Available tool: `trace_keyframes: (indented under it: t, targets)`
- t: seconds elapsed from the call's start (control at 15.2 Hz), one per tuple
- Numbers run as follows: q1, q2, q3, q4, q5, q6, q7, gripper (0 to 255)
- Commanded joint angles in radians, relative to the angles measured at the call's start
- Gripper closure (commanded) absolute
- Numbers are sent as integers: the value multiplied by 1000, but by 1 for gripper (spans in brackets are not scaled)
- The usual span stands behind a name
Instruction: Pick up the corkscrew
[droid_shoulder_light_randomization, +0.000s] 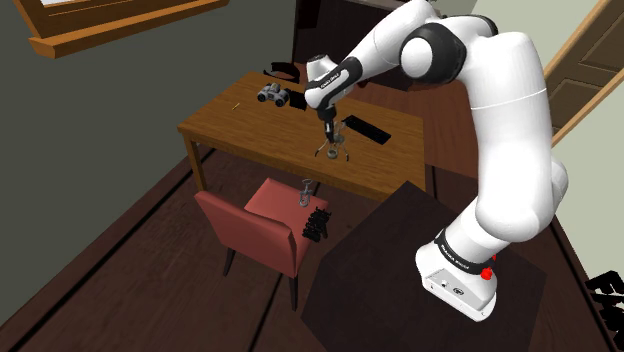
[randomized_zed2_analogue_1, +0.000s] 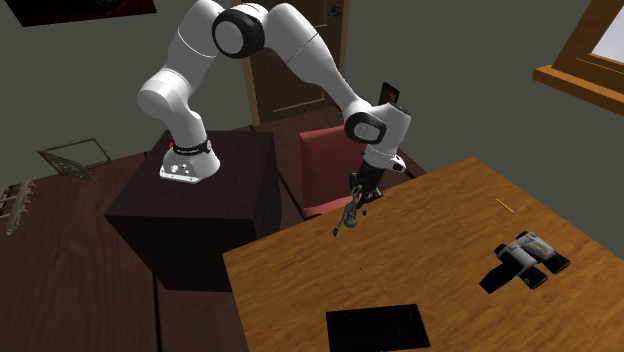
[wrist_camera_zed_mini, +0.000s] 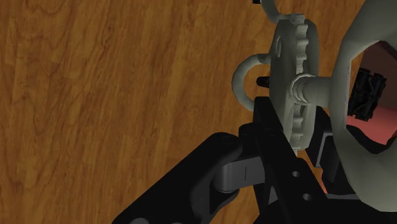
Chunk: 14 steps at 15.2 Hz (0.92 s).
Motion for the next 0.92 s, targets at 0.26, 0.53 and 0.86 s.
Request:
trace_keyframes:
  t: [0.26, 0.53, 0.86]
  targets:
    - [2, -57, -3, -8, -1, -47, -11, 255]
    - [5, -93, -4, -10, -2, -81, -18, 255]
    - [6, -120, -5, -8, -2, -109, -24, 255]
